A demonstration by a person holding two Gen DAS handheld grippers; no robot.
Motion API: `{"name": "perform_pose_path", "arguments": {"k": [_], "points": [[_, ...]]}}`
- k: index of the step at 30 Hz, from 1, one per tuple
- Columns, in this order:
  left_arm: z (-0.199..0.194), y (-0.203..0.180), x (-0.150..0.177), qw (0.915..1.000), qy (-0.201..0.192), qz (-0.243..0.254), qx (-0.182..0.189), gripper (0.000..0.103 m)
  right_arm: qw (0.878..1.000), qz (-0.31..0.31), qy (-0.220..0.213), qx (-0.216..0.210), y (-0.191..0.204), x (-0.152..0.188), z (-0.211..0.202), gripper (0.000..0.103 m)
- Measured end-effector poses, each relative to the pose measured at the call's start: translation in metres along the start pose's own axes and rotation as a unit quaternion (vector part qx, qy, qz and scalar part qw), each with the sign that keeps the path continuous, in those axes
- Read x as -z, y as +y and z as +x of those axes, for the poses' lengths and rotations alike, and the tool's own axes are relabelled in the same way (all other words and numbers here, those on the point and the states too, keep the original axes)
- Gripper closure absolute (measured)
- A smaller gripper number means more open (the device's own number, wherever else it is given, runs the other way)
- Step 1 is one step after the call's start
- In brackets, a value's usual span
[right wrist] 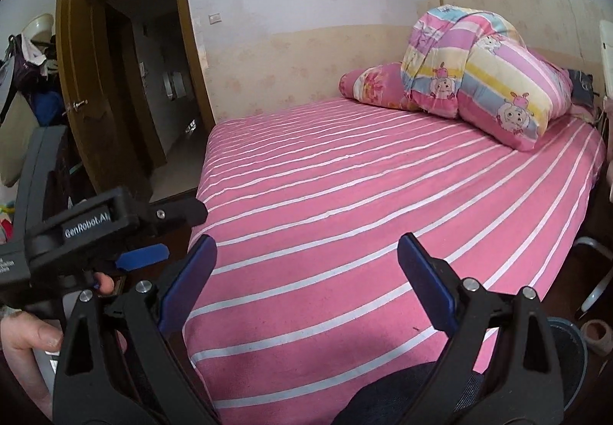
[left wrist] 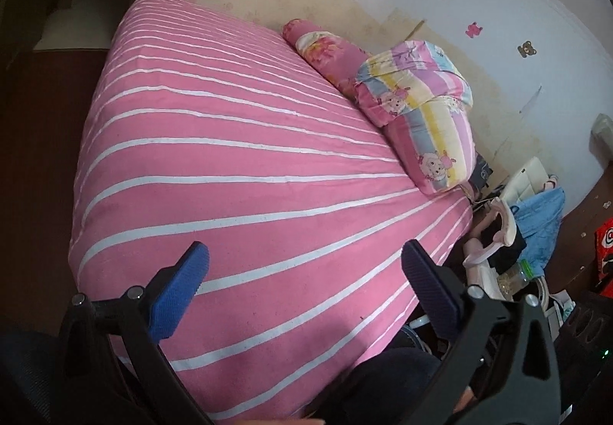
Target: Collect trash
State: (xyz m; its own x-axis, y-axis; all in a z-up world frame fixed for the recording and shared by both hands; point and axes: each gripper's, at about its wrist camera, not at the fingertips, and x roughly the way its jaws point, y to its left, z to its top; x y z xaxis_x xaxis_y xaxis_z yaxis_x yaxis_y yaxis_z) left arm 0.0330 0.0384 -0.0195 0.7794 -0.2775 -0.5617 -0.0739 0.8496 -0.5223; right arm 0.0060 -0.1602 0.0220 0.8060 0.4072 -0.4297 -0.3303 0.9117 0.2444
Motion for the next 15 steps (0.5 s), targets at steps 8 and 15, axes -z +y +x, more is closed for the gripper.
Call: {"name": "perform_pose_path", "arguments": {"k": [8, 15], "points": [[-0.002, 0.003, -0.001, 0.9999, -0.012, -0.001, -0.002, 0.005, 1.0, 0.021, 0.008, 0.0, -0.008, 0.001, 0.003, 0.009], [0.003, 0.011, -0.004, 0.9997, 0.006, -0.017, -0.016, 0.005, 1.0, 0.017, 0.012, -0.003, -0.005, 0.003, 0.004, 0.009]]}}
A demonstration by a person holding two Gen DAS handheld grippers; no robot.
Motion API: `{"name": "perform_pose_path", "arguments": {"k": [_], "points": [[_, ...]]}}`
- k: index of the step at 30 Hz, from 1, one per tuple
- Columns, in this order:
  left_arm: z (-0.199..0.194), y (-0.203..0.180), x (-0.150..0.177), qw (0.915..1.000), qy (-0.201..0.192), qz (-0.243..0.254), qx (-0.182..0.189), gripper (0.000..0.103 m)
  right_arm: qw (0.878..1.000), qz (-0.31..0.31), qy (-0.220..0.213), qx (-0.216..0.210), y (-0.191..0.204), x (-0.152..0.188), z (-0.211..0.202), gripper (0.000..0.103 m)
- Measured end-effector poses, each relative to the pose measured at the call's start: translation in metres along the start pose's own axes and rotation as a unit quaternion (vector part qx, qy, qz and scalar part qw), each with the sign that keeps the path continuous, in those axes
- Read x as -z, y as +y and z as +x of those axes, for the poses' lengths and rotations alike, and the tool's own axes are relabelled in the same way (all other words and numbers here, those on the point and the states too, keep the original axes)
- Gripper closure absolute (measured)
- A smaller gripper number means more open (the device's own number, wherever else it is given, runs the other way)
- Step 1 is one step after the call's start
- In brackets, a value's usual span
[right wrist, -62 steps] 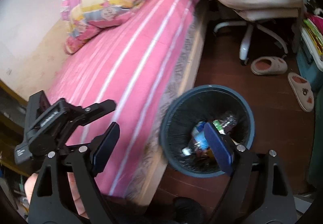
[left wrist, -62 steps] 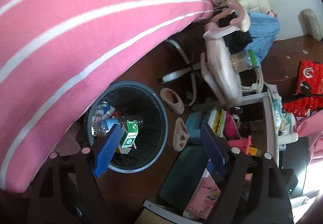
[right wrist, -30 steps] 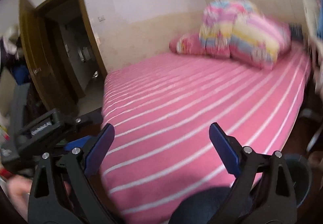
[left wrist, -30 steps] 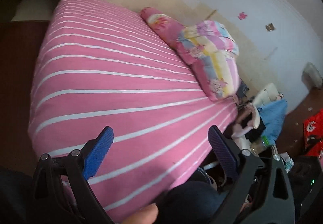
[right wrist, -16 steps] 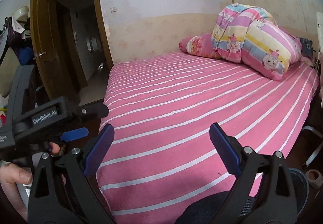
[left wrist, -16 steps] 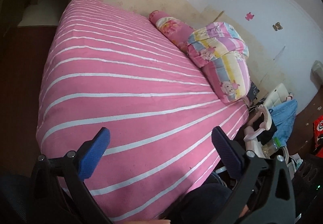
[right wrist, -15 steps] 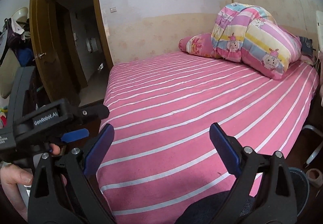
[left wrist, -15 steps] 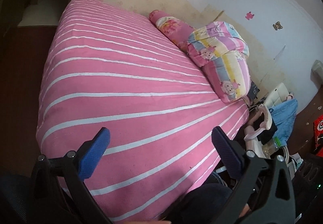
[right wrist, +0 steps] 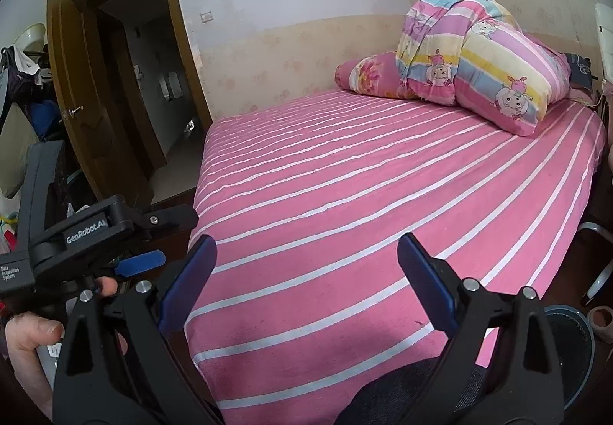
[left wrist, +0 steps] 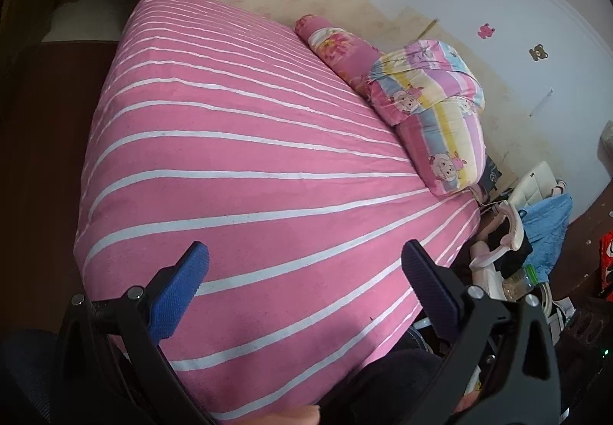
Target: Collect trash
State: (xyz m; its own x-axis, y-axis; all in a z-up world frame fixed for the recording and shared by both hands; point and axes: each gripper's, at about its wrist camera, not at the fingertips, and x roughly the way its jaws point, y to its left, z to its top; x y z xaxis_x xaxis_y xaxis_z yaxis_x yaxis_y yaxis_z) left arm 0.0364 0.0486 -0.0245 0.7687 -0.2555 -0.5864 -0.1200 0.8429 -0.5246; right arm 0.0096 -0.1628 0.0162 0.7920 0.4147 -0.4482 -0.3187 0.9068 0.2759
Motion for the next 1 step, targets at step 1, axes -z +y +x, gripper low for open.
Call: {"name": "perform_pose_path", "arguments": {"k": [1], "points": [[-0.0008, 0.0005, 0.0, 1.0, -0.002, -0.001, -0.001, 0.005, 1.0, -0.001, -0.001, -0.001, -0.0002, 0.0002, -0.001, 0.009]]}}
